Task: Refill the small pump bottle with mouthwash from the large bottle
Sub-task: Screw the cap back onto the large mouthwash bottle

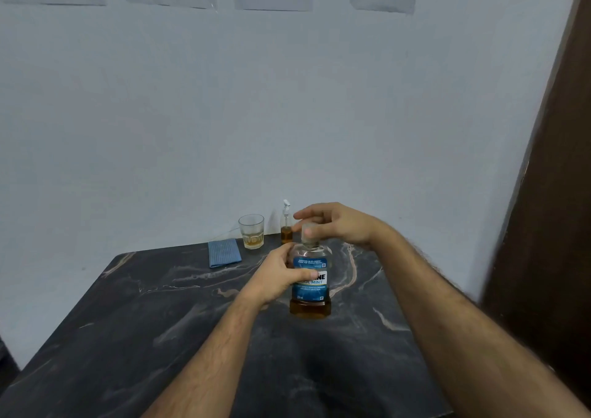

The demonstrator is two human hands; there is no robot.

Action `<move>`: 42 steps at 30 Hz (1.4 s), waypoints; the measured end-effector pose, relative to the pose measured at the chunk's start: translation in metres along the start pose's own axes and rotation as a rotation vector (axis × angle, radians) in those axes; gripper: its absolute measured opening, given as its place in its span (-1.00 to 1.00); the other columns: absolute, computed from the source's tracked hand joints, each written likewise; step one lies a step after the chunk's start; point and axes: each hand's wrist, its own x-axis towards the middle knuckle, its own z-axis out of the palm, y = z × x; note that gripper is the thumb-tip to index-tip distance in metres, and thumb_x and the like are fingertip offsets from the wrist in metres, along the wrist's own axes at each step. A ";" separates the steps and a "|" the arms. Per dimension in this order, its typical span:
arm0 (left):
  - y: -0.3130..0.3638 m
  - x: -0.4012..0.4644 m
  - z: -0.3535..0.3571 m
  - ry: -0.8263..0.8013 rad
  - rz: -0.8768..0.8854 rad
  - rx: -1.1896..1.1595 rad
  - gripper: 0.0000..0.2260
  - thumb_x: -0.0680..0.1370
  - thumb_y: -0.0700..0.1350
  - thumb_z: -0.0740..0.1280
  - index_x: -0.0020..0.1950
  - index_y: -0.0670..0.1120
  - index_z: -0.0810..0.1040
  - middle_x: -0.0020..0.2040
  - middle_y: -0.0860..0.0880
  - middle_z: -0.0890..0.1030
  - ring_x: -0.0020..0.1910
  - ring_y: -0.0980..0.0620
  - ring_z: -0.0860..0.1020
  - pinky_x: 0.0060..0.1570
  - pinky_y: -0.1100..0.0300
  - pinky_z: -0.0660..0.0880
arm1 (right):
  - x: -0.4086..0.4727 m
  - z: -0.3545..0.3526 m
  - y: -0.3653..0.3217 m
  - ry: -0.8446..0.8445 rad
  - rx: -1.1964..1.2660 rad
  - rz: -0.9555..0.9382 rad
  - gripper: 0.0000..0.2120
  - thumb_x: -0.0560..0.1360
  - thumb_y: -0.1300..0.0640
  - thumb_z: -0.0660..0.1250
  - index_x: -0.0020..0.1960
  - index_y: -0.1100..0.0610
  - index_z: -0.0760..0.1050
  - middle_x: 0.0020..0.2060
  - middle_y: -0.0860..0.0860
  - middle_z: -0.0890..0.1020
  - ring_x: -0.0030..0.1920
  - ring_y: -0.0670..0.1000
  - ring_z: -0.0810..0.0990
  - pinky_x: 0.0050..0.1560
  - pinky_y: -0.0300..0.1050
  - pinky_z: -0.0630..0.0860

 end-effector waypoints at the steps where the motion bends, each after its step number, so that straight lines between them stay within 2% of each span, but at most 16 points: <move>1: 0.002 0.000 0.000 -0.016 0.009 -0.010 -0.44 0.39 -0.14 0.57 0.32 -0.01 0.44 0.22 -0.01 0.63 0.20 0.01 0.61 0.28 -0.08 0.52 | -0.001 0.000 0.004 -0.048 0.130 -0.002 -0.60 0.58 0.20 0.34 0.40 0.17 0.43 0.20 0.02 0.65 0.21 0.02 0.62 0.17 -0.15 0.54; 4: 0.005 -0.001 -0.001 -0.050 0.032 -0.028 -0.48 0.41 -0.16 0.55 0.31 0.01 0.46 0.22 -0.01 0.63 0.20 0.02 0.62 0.28 -0.06 0.52 | -0.003 0.004 0.015 -0.077 0.312 -0.043 -0.70 0.61 0.26 0.25 0.34 0.21 0.46 0.15 0.03 0.68 0.18 0.03 0.64 0.14 -0.13 0.56; 9: 0.002 0.001 0.002 -0.037 0.035 -0.048 -0.52 0.41 -0.15 0.55 0.27 0.02 0.48 0.18 0.01 0.65 0.16 0.03 0.64 0.25 -0.03 0.55 | 0.001 0.013 0.028 0.021 0.418 -0.086 -0.81 0.58 0.23 0.32 0.19 0.19 0.56 0.04 0.11 0.71 0.10 0.10 0.67 0.16 0.00 0.58; 13: 0.001 0.001 0.010 0.106 0.068 0.025 -0.59 0.43 -0.13 0.53 0.22 0.05 0.48 0.16 0.04 0.64 0.13 0.10 0.62 0.14 0.14 0.58 | 0.002 0.026 0.025 0.241 0.236 -0.060 -0.81 0.54 0.13 0.40 0.14 0.15 0.58 -0.05 0.07 0.72 -0.02 0.01 0.70 0.02 -0.11 0.61; 16: 0.000 0.002 0.015 0.178 0.072 0.028 -0.61 0.43 -0.13 0.54 0.19 0.05 0.50 0.13 0.07 0.65 0.14 0.10 0.61 0.15 0.12 0.57 | 0.006 0.043 0.022 0.483 0.046 -0.022 -0.77 0.47 0.00 0.48 0.06 0.09 0.61 -0.13 -0.03 0.70 -0.10 -0.07 0.68 -0.05 -0.14 0.61; 18: -0.001 0.001 0.014 0.150 0.063 0.009 -0.61 0.43 -0.13 0.54 0.18 0.06 0.50 0.12 0.07 0.65 0.14 0.10 0.61 0.14 0.12 0.57 | 0.007 0.048 0.021 0.551 -0.004 -0.010 -0.72 0.44 -0.05 0.50 0.05 0.09 0.61 -0.14 -0.05 0.69 -0.11 -0.08 0.67 -0.07 -0.17 0.61; 20: -0.001 0.000 0.010 0.083 0.049 -0.006 -0.58 0.43 -0.12 0.54 0.23 0.02 0.49 0.14 0.06 0.65 0.15 0.08 0.62 0.14 0.12 0.58 | 0.006 0.040 0.021 0.417 0.081 0.009 -0.65 0.47 -0.02 0.47 0.18 0.11 0.57 -0.01 -0.01 0.69 0.01 -0.03 0.67 0.03 -0.15 0.61; 22: -0.001 -0.002 0.003 0.012 0.026 -0.032 -0.54 0.43 -0.12 0.54 0.28 -0.01 0.48 0.16 0.02 0.65 0.15 0.05 0.63 0.18 0.05 0.58 | 0.002 0.027 0.021 0.177 0.306 0.004 -0.61 0.55 0.10 0.37 0.36 0.15 0.47 0.21 0.04 0.63 0.21 0.05 0.62 0.21 -0.06 0.56; 25: 0.001 -0.005 -0.003 -0.065 0.010 -0.073 -0.57 0.44 -0.18 0.52 0.26 -0.04 0.49 0.15 -0.02 0.67 0.14 0.01 0.65 0.18 0.01 0.58 | -0.002 0.014 0.023 -0.022 0.509 -0.029 -0.66 0.59 0.26 0.26 0.36 0.23 0.47 0.28 0.14 0.60 0.30 0.10 0.57 0.28 0.00 0.53; 28: 0.002 -0.006 -0.002 -0.088 0.021 -0.086 -0.58 0.44 -0.19 0.52 0.25 -0.03 0.50 0.14 -0.01 0.68 0.13 0.03 0.66 0.16 0.05 0.59 | -0.003 0.014 0.025 -0.008 0.512 -0.059 -0.73 0.57 0.27 0.29 0.26 0.22 0.55 0.21 0.19 0.64 0.26 0.15 0.60 0.25 0.02 0.53; 33: 0.000 -0.004 0.006 -0.013 0.045 -0.097 -0.58 0.43 -0.18 0.53 0.23 -0.01 0.49 0.14 0.01 0.66 0.11 0.07 0.65 0.13 0.13 0.59 | -0.002 0.025 0.027 0.161 0.442 -0.081 -0.80 0.56 0.26 0.33 0.17 0.16 0.60 0.06 0.14 0.70 0.17 0.16 0.65 0.23 0.07 0.55; 36: -0.004 -0.004 0.009 0.020 0.062 -0.092 -0.62 0.44 -0.19 0.52 0.18 0.02 0.50 0.11 0.04 0.67 0.11 0.09 0.65 0.10 0.17 0.59 | -0.002 0.033 0.028 0.214 0.393 -0.091 -0.80 0.57 0.25 0.33 0.19 0.17 0.59 0.03 0.12 0.71 0.11 0.09 0.68 0.13 -0.05 0.59; 42: -0.011 -0.002 0.010 0.038 0.046 -0.058 -0.60 0.43 -0.19 0.53 0.22 -0.04 0.52 0.11 0.01 0.68 0.09 0.09 0.66 0.13 0.13 0.60 | -0.003 0.043 0.030 0.283 0.329 -0.078 -0.79 0.59 0.25 0.31 0.20 0.15 0.58 -0.01 0.06 0.71 0.02 -0.07 0.69 0.02 -0.23 0.58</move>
